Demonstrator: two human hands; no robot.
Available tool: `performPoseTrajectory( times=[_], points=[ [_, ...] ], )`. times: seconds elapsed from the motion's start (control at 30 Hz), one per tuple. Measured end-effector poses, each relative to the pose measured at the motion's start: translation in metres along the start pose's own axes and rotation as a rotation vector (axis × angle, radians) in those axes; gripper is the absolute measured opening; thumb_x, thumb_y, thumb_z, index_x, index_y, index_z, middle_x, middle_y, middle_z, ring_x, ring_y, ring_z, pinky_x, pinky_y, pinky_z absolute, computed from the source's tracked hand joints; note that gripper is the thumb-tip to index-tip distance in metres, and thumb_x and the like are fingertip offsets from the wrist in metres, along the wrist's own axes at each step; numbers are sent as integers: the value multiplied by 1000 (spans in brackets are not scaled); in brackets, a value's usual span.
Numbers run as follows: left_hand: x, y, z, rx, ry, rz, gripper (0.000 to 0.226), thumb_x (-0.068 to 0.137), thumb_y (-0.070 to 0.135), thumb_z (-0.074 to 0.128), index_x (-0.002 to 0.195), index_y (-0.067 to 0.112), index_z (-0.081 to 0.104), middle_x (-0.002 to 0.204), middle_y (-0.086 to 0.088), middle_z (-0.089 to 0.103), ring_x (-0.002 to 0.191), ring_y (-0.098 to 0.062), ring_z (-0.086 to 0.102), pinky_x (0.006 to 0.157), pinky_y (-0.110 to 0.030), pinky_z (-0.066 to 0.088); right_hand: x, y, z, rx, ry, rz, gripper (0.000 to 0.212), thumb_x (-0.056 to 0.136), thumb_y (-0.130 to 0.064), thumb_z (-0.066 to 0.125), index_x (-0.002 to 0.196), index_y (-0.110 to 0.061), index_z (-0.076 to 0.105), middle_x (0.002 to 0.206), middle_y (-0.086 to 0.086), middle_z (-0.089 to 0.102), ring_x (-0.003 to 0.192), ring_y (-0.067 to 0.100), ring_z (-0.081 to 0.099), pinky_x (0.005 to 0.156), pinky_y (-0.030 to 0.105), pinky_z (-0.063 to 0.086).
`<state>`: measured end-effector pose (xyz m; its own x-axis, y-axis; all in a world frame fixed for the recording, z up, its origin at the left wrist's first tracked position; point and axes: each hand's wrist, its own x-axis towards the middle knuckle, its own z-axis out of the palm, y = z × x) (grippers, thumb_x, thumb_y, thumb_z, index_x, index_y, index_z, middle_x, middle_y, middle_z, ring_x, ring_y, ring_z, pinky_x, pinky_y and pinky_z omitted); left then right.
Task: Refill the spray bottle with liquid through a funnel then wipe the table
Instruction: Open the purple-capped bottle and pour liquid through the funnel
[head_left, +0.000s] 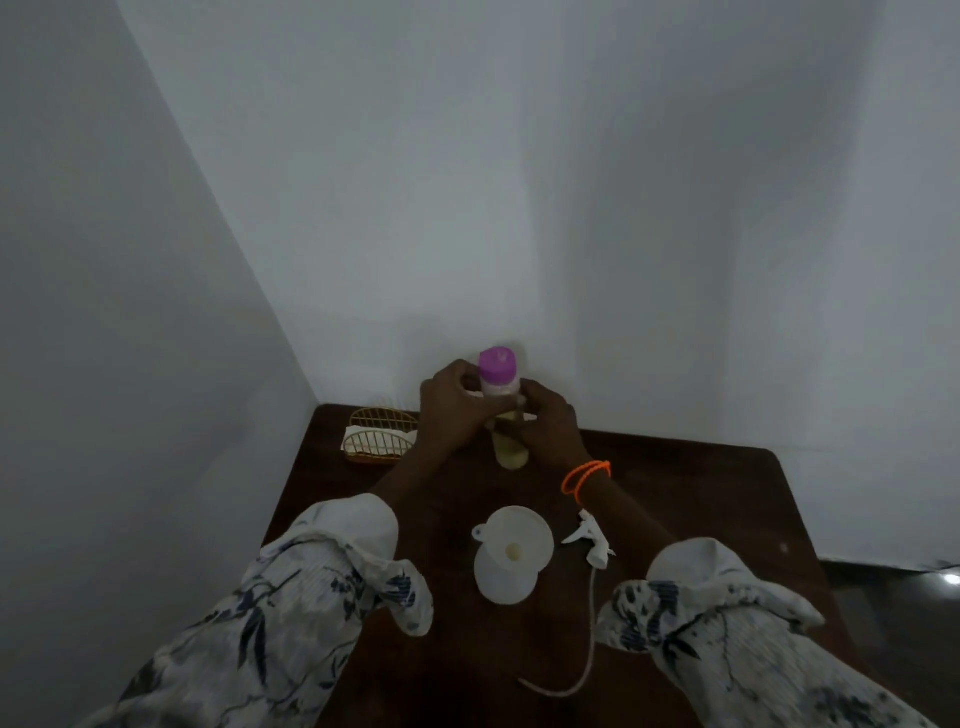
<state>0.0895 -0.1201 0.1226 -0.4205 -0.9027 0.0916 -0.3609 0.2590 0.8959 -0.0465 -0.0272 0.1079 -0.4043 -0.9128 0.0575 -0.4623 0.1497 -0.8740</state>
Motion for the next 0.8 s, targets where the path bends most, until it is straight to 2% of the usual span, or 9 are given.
performPoseTrajectory(
  times=[0.07, 0.13, 0.2, 0.3, 0.37, 0.43, 0.57, 0.67, 0.8],
  points=[
    [-6, 17, -7, -49, -7, 9, 64, 55, 56, 94, 102, 17, 72, 94, 9, 75, 85, -2, 70, 74, -21, 57, -4, -16, -13, -2, 1, -27, 52, 72, -25, 89, 119, -16, 69, 110, -5, 74, 97, 1, 67, 82, 9, 50],
    [-10, 37, -18, -113, -60, 0, 66, 55, 55, 94, 105, 18, 72, 96, 7, 75, 87, -5, 72, 73, -25, 61, -10, -32, -30, 2, -11, -51, 48, 73, -24, 89, 116, -16, 70, 109, -5, 75, 98, 2, 69, 84, 19, 55],
    [-12, 55, -31, -219, -138, -33, 67, 61, 49, 94, 114, 17, 68, 108, 1, 74, 94, -12, 73, 74, -34, 64, -17, -45, -47, 38, -34, -53, 45, 73, -23, 89, 113, -17, 71, 106, -5, 76, 99, 5, 71, 88, 29, 58],
    [-18, 81, -52, -339, -213, -5, 87, 68, 57, 86, 140, 21, 52, 138, 2, 61, 114, -14, 66, 87, -39, 62, -31, -66, -71, 73, -64, -60, 47, 73, -25, 89, 115, -17, 71, 107, -4, 77, 103, 9, 71, 94, 37, 58],
    [-21, 95, -62, -397, -275, 58, 89, 74, 53, 84, 148, 22, 44, 147, 5, 54, 125, -12, 60, 99, -37, 55, -39, -76, -83, 120, -100, -55, 47, 74, -21, 88, 118, -16, 71, 109, -2, 77, 105, 13, 71, 96, 42, 57],
    [-27, 111, -73, -477, -389, 99, 80, 82, 37, 83, 149, 19, 44, 148, 2, 54, 130, -14, 58, 106, -39, 51, -51, -94, -91, 170, -140, -46, 46, 75, -15, 87, 118, -13, 71, 110, 2, 76, 106, 18, 72, 95, 43, 57],
    [-41, 136, -85, -506, -590, 171, 60, 86, 22, 80, 141, 17, 56, 140, -5, 62, 127, -22, 61, 104, -43, 52, -72, -120, -99, 216, -247, -43, 39, 79, -5, 82, 117, -7, 70, 110, 9, 76, 105, 23, 73, 91, 37, 59],
    [-56, 145, -86, -525, -558, 194, 55, 84, 19, 77, 135, 16, 60, 133, -6, 66, 120, -23, 66, 100, -40, 54, -86, -126, -100, 218, -234, -58, 35, 81, -5, 80, 114, -7, 70, 108, 10, 76, 104, 24, 73, 89, 34, 59],
    [-70, 145, -79, -460, -484, 209, 49, 85, 11, 79, 131, 18, 64, 126, -3, 71, 115, -21, 69, 99, -43, 56, -103, -123, -97, 213, -190, -55, 37, 81, -6, 80, 116, -7, 70, 109, 9, 76, 105, 23, 72, 92, 39, 59]
  ],
)
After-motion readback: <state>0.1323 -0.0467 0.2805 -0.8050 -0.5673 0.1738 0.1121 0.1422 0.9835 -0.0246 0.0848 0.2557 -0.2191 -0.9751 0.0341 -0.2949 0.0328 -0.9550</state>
